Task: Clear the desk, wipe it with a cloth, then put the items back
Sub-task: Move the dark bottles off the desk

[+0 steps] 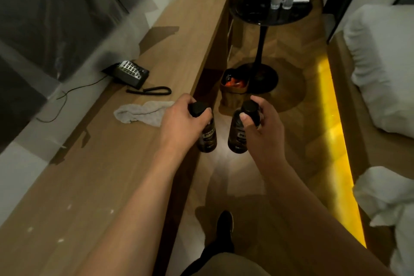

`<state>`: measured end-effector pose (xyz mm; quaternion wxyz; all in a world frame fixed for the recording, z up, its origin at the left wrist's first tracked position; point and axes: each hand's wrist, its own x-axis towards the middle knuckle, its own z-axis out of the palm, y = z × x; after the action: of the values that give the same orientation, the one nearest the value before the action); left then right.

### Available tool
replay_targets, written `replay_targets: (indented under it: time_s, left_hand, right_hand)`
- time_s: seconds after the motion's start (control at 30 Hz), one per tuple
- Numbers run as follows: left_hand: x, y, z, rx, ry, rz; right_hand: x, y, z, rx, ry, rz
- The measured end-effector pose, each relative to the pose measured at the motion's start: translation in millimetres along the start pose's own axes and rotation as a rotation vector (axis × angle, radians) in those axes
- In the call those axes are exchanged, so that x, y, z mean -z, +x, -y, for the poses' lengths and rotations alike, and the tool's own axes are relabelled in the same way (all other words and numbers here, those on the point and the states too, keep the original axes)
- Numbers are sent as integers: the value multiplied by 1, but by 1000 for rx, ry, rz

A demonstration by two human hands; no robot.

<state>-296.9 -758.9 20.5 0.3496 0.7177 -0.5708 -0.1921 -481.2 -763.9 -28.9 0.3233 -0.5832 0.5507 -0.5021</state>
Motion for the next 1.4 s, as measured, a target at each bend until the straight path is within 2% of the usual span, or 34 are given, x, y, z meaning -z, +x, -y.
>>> replay_targets:
  time_s: [0.3,0.57,0.83,1.03,1.2,1.4]
  left_hand:
    - [-42,125,-18,-88,-36,41]
    - [-104,203,-41,-134,-68,84]
    - [-190,308,-97,-143,-56,133]
    - [-223,386,-139,-201,-79,46]
    - [-252,446,-150,-256,-127,53]
    - [-294,541,-146,-186,-125,103]
  right_hand:
    - [-9,109,-5,15,-84,-99]
    - [7,192,-44,-25,-104,-165]
    - [49,323,-89,-9,-98,-150]
    - [70,416,-107,-6,-98,-153]
    - [67,482,-127,-13,-75,-142]
    - [44,576,-156,-71,-63,-113]
